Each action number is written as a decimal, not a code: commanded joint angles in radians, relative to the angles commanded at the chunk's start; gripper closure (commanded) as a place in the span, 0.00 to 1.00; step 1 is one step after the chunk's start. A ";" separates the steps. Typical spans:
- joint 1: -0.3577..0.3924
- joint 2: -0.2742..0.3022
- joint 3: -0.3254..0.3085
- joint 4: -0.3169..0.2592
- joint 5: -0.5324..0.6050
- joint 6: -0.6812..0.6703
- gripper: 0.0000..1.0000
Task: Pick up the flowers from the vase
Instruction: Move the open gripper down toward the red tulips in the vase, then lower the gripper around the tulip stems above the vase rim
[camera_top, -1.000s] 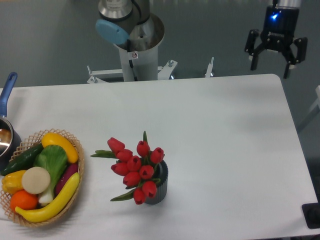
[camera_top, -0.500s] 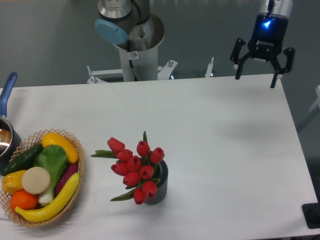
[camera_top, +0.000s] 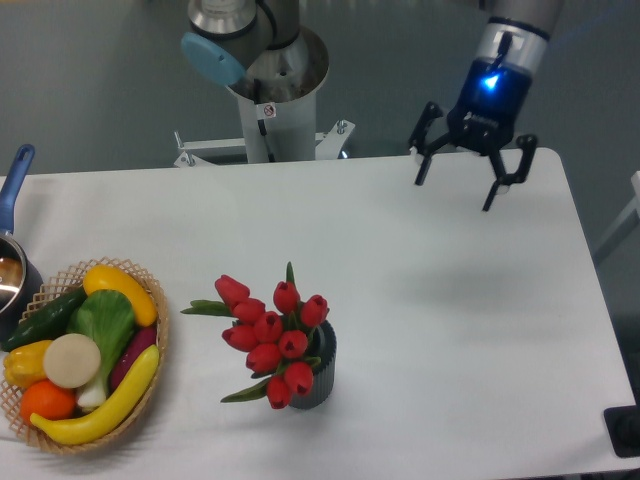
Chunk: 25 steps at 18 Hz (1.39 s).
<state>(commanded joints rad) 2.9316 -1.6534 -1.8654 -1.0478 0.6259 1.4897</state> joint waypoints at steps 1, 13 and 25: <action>-0.018 -0.014 0.005 0.000 0.000 -0.005 0.00; -0.186 -0.175 0.043 0.181 -0.047 -0.008 0.00; -0.255 -0.253 0.087 0.201 -0.095 -0.011 0.00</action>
<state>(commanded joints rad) 2.6768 -1.9067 -1.7779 -0.8468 0.5308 1.4788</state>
